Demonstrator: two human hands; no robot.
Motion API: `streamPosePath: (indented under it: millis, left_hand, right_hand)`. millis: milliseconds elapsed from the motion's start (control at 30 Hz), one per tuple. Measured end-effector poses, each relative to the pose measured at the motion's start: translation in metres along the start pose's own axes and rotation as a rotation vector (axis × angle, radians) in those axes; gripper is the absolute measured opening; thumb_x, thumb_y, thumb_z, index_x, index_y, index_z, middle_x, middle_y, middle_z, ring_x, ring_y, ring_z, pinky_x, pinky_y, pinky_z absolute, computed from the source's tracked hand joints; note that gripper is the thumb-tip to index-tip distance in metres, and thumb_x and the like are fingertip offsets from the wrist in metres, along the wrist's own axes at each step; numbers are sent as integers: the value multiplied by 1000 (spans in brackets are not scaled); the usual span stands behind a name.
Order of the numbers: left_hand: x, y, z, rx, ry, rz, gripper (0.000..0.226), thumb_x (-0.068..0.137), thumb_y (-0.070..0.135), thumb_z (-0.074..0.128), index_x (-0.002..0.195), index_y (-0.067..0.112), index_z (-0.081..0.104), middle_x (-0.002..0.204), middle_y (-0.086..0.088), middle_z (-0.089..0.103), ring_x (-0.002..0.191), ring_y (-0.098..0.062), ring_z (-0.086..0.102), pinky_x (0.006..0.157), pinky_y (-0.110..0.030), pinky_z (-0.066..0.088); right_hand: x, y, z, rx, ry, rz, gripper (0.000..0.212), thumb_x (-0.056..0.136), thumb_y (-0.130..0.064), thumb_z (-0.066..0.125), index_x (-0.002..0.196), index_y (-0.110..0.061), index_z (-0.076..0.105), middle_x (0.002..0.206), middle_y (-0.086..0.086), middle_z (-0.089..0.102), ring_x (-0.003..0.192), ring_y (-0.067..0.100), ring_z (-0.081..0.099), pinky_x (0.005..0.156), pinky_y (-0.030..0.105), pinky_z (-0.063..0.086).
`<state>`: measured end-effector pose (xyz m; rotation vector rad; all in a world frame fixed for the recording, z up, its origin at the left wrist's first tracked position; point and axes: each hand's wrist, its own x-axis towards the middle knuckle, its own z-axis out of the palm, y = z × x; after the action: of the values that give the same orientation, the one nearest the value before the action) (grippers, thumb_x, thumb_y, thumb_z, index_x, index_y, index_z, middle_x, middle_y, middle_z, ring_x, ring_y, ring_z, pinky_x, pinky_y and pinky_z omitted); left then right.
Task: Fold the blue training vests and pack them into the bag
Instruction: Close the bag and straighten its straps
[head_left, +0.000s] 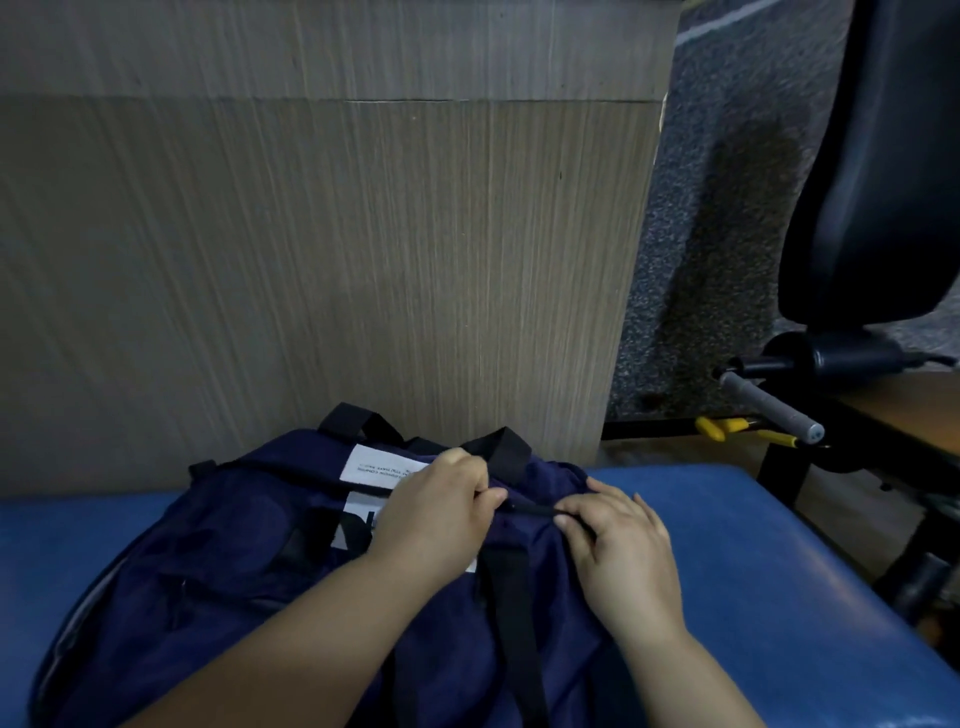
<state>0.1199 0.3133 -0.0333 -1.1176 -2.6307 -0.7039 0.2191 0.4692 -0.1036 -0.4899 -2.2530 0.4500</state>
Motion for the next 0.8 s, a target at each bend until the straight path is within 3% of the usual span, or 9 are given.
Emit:
streamPosePath:
  millis: [133,233,300,433,533,667,733,800]
  left_hand:
    - [-4,-20,-3,-48,-21,-63,36,97,42,49,67,28,35,88,8,49,81,-15,56,69,-33,40]
    - [-8,-21,-2,-100,-11,-55,32,96,42,50,69,29,38,87,8,51,86,-15,55,76,-35,44]
    - [-10,-17,-1,-124,7,-17,29,96,41,50,72,28,41,87,8,51,85,-15,54,76,-36,43]
    - [-12,-17,1,-157,31,21,25,96,40,52,77,24,48,90,8,55,87,-14,56,78,-38,45]
    - [-13,-23,4,-155,69,74,25,93,41,55,75,24,50,88,9,57,83,-12,55,74,-36,46]
    - [-14,-34,-1,-87,244,167,32,85,51,50,68,24,54,72,12,58,75,-10,50,75,-22,36]
    - [-14,-40,-6,-86,315,135,36,82,55,49,65,25,58,66,14,57,76,-8,48,77,-24,37]
    - [-14,-49,-9,-93,335,65,31,82,54,57,66,28,62,66,17,59,69,-3,48,88,-31,42]
  right_hand:
    - [0,-6,2,-41,-19,8,10,88,-27,66,96,-29,72,104,-11,72,126,16,56,114,43,26]
    - [-4,-25,5,-92,-54,-154,42,86,-48,49,119,-28,65,119,-12,68,131,17,52,116,41,16]
    - [-7,-37,10,-56,-130,-224,47,88,-50,46,127,-30,61,127,-14,63,133,13,48,116,35,18]
    - [-6,-40,16,12,-88,-212,31,74,-31,66,105,-32,71,99,-16,73,97,6,66,100,32,43]
    - [-4,-35,18,35,-17,-176,20,72,-26,70,90,-30,77,83,-17,74,77,4,65,94,32,49]
    - [-4,-32,20,3,63,-190,12,72,-28,70,82,-28,78,78,-18,73,80,6,61,93,30,46]
    - [-2,-30,20,0,72,-185,12,73,-30,70,81,-28,78,78,-18,73,82,6,60,93,30,47]
    - [-2,-28,21,-6,65,-177,12,75,-31,69,82,-29,78,79,-19,73,82,5,60,92,29,49]
